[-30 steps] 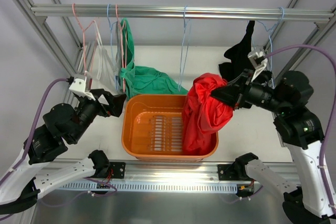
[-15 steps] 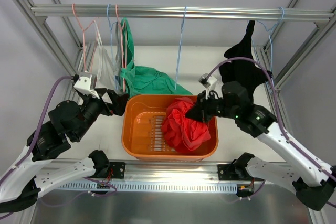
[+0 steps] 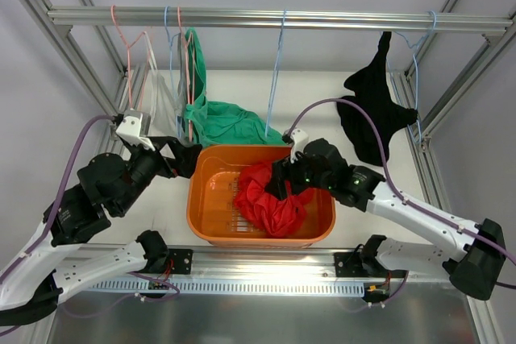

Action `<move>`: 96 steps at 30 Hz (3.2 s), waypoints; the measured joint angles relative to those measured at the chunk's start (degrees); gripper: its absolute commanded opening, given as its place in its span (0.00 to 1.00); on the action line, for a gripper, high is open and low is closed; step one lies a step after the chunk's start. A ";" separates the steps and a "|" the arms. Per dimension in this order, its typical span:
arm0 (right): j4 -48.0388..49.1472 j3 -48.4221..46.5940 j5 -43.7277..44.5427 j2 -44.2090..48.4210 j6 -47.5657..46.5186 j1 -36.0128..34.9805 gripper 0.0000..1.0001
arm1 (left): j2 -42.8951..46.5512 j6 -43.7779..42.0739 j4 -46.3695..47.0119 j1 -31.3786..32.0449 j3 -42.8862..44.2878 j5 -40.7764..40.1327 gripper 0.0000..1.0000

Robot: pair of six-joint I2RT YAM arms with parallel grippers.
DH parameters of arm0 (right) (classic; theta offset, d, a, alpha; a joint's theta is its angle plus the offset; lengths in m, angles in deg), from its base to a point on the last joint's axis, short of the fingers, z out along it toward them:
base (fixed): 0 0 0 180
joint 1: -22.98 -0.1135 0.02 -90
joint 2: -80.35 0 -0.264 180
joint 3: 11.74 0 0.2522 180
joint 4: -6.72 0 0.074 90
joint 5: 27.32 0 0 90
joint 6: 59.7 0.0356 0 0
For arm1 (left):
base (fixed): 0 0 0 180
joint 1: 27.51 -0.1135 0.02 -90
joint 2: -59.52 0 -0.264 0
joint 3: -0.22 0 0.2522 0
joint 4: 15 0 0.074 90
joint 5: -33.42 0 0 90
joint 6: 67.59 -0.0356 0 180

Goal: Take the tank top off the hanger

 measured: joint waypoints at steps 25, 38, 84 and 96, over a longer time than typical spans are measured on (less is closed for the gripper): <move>-38.36 -42.60 33.18 7.67 -13.60 4.48 0.92 | -2.21 0.00 -0.02 0.00 1.40 12.04 0.99; -43.43 -61.53 33.31 -1.92 -26.03 36.57 0.89 | -1.92 -0.87 -0.81 0.00 -3.89 20.37 0.99; -36.06 -58.93 -1.70 -9.27 -25.59 59.69 0.00 | -17.14 -0.85 -0.63 0.02 11.39 36.79 0.99; -35.54 -55.91 0.04 -4.79 -24.90 59.69 0.00 | -29.83 -0.70 1.92 1.46 20.57 41.29 0.99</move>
